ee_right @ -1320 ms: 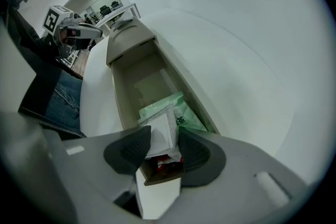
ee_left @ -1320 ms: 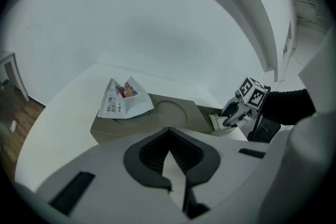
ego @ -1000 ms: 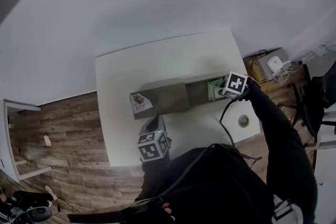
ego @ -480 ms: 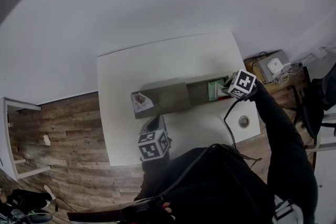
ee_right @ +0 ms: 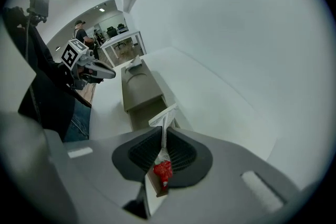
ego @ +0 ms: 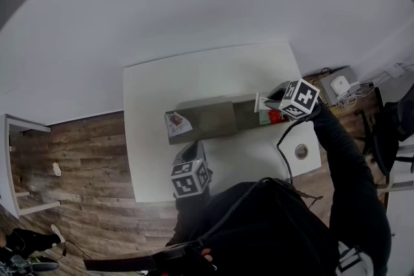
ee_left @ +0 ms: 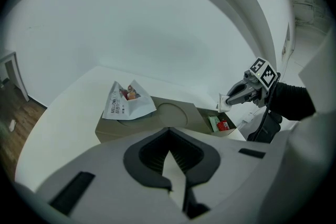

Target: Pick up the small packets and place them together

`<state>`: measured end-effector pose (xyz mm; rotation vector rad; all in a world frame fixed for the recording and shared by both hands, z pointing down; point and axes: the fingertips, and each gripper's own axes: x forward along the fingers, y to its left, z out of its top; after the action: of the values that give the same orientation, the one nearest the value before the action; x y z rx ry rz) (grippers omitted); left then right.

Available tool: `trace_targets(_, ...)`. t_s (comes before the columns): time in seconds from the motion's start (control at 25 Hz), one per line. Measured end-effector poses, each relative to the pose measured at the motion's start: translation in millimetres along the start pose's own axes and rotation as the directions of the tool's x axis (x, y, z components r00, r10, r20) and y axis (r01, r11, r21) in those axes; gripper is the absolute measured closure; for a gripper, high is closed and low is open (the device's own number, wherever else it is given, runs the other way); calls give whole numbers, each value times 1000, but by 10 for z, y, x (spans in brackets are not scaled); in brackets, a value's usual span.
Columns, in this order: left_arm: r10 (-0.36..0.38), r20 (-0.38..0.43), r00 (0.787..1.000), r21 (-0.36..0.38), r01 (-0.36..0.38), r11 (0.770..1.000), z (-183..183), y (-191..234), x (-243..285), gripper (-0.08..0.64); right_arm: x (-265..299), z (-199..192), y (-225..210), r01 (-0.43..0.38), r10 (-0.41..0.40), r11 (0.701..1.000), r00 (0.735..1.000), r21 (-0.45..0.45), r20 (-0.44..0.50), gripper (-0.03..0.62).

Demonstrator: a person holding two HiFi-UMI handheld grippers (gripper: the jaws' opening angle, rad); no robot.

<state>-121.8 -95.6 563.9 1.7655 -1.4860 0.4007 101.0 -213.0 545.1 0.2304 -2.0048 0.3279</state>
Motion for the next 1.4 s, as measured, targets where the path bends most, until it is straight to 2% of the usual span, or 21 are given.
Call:
trace_targets(0.32,17,14,1000,-17,-17,1000,-26,48,-83,560,222,721,309,-70,79,991,994,-117,77,563)
trace_targets(0.64,39,18,999,-39,-38,999,-63,151,-165,560,561,1247,559,-158,176,975,978,-154,110,563)
trace_targets(1.12,58,20,998,-60,-57,997,-87,265,-224,560,901,1594,813,-237,254,953,965,-191,66,563)
trace_targets(1.4,58,17,998,-62,-56,997,-97,277,-222,560,1064,1641,966,-262,271,935,962,-237,7,563)
